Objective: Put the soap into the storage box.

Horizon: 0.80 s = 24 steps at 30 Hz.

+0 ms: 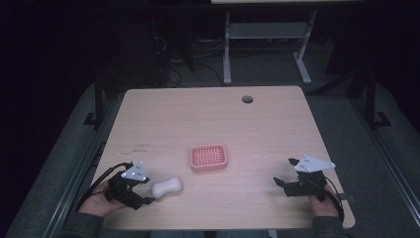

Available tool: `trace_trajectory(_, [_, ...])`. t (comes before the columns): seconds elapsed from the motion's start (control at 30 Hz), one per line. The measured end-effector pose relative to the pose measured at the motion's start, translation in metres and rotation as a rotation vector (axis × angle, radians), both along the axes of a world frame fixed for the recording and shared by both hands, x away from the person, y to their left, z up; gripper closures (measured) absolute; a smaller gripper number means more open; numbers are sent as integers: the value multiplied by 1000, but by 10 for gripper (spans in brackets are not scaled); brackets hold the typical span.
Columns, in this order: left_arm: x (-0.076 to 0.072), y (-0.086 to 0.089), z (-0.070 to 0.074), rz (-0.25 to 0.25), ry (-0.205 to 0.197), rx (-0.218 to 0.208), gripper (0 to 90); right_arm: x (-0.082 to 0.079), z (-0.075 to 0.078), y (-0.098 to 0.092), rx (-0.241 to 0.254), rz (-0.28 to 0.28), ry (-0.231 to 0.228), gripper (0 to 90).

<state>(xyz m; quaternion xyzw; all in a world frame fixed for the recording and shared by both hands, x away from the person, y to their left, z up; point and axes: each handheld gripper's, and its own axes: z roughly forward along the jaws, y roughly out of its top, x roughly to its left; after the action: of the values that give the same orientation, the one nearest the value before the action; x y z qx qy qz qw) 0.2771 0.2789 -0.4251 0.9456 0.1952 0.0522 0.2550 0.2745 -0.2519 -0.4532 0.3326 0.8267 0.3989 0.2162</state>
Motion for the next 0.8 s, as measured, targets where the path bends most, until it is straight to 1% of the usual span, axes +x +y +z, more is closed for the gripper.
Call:
trace_trajectory(0.03, [1, -1, 0, -2, 5, -3, 277, 0, 0, 0, 0, 0, 0, 137])
trace_trajectory(0.1, [2, -5, 0, -5, 2, -4, 281, 0, 0, 0, 0, 1, -1, 137])
trace_trajectory(0.2, [4, -8, 0, -15, 4, 3, 288, 0, 0, 0, 2, -1, -3, 137])
trace_trajectory(0.23, [5, -11, 0, -14, 5, -4, 289, 0, 0, 0, 3, 0, -3, 137])
trace_trajectory(0.27, [5, -11, 0, -14, 5, -4, 289, 0, 0, 0, 3, 0, -3, 137])
trace_trajectory(0.3, [7, -14, -1, -22, 5, 8, 291, 0, 0, 0, 2, 1, -2, 137])
trace_trajectory(0.33, [7, -16, -1, -22, 6, 7, 292, 0, 0, 0, 2, 1, -1, 137])
trace_trajectory(0.37, [8, -17, -1, -27, 8, 16, 292, 0, 0, 0, 2, 1, -2, 137])
trace_trajectory(0.43, [9, -19, -2, -26, 9, 10, 294, 0, 0, 0, 2, 1, -2, 137])
trace_trajectory(0.47, [10, -21, -1, -39, 8, 18, 303, 0, 0, 0, 2, 2, -2, 137])
trace_trajectory(0.5, [9, -23, -2, -29, 14, 9, 306, 0, 0, 0, 2, 1, -2, 137])
trace_trajectory(0.53, [9, -23, -2, -29, 14, 9, 307, 0, 0, 0, 2, 1, -2, 137])
trace_trajectory(0.6, [12, -25, -1, -44, 10, 19, 308, 0, 0, 0, 2, 1, -2, 137])
trace_trajectory(0.63, [12, -27, -2, -36, 10, 11, 313, 0, 0, 0, 2, 2, -2, 137])
trace_trajectory(0.67, [14, -27, -1, -47, 14, 30, 318, 0, 0, 0, 1, 3, -4, 137])
trace_trajectory(0.73, [16, -31, -4, -42, 23, 27, 321, 0, 0, 1, 2, 4, -5, 138])
trace_trajectory(0.77, [17, -32, -4, -47, 29, 37, 323, 0, 0, 1, 2, 4, -6, 137])
trace_trajectory(0.8, [17, -32, -4, -47, 29, 37, 326, -1, 0, 0, 3, 3, -5, 137])
